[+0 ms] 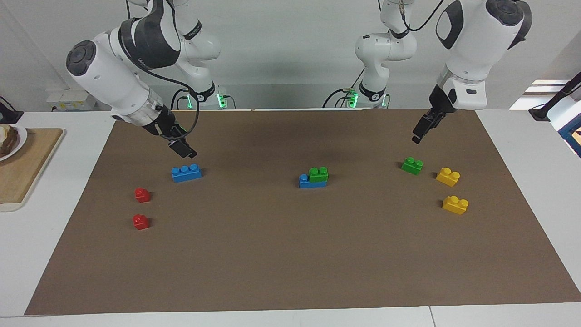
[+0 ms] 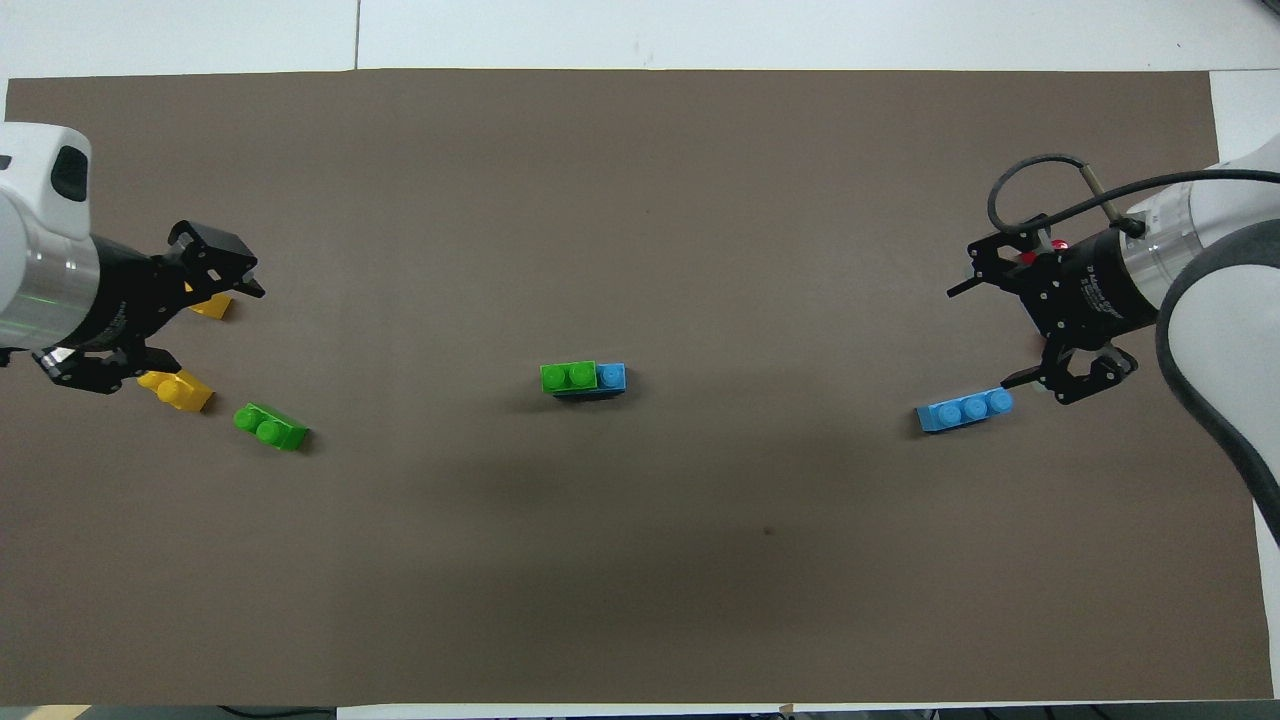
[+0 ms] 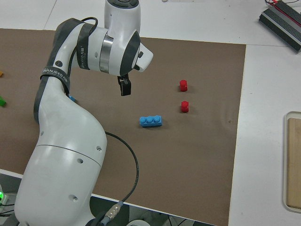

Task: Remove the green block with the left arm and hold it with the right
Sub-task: 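Move the left gripper while the right gripper moves toward the joined brick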

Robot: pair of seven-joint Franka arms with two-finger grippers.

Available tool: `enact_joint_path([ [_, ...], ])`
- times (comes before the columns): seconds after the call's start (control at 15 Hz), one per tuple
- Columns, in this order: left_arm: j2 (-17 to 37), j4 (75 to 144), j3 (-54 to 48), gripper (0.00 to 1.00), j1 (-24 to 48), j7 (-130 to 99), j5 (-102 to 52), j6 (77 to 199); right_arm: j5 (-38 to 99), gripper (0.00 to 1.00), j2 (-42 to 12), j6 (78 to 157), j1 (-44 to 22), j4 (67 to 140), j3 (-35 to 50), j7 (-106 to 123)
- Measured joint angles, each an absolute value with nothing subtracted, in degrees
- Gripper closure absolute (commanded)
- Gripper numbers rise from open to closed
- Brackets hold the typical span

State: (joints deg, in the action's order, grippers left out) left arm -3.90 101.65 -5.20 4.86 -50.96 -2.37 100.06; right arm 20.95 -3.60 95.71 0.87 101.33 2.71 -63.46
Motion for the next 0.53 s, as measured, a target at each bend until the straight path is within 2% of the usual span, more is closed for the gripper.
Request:
enact_joint_path([
  [0.2,-4.3,103.5,-5.3,0.00,8.0,-65.4,-2.4,103.3,28.0,0.04,-6.0,97.1,0.0,101.5,2.7,-69.3],
  [0.53,-4.7,107.2,-5.4,0.00,14.0,-87.2,-2.5,110.2,38.1,0.04,-10.2,107.1,-6.1,102.8,2.8,-83.3],
])
